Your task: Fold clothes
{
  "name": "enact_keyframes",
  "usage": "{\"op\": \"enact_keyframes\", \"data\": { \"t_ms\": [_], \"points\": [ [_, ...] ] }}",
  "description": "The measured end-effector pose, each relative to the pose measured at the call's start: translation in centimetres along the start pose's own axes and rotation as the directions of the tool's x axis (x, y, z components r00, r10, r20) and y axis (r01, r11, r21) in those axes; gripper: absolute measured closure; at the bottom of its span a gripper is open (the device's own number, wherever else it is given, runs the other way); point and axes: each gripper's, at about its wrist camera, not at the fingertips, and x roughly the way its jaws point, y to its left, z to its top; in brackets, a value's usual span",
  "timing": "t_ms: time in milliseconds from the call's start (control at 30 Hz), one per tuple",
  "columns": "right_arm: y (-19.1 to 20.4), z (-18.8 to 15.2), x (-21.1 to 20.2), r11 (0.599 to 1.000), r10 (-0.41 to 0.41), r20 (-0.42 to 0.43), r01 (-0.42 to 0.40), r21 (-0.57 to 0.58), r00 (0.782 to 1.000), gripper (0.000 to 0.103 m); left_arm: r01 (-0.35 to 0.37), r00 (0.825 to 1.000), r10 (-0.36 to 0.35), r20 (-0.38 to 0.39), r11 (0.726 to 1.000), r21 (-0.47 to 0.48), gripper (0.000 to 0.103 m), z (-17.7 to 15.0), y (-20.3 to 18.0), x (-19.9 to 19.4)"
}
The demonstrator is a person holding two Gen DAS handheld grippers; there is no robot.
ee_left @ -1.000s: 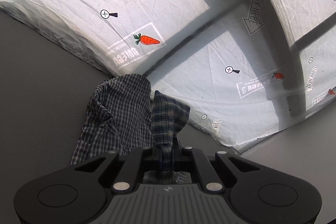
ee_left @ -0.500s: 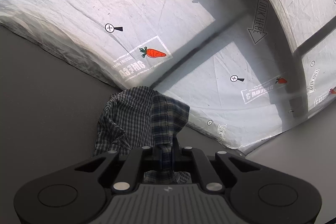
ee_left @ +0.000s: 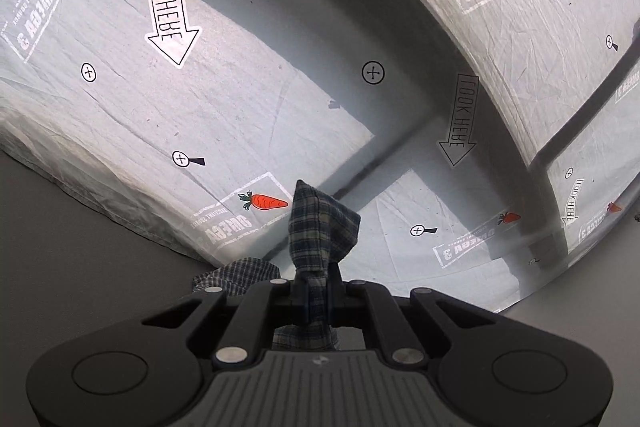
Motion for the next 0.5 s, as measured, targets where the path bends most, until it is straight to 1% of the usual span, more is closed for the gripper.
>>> {"op": "enact_keyframes", "data": {
  "t_ms": [67,167,233,500],
  "points": [
    [0.8,0.0,0.3,0.998,0.055,-0.015,-0.054,0.024,0.998,0.103,-0.022,1.000,0.022,0.006,1.000,-0.009,0.096,0.2,0.8,-0.2],
    [1.9,-0.1,1.0,0.994,0.099,-0.042,-0.097,0.040,0.994,0.103,-0.058,0.998,0.059,0.005,0.998,-0.032,0.096,0.2,2.3,-0.4],
    [2.4,-0.1,1.5,0.994,0.104,-0.056,-0.102,0.032,0.993,0.103,-0.081,0.997,0.081,0.001,0.996,-0.043,0.096,0.0,3.4,-0.5],
    [2.8,0.1,2.8,0.990,0.125,-0.100,-0.118,0.079,0.987,0.103,-0.168,0.986,0.168,-0.011,0.985,-0.047,0.096,-0.8,6.6,-1.0]
  ]
}}
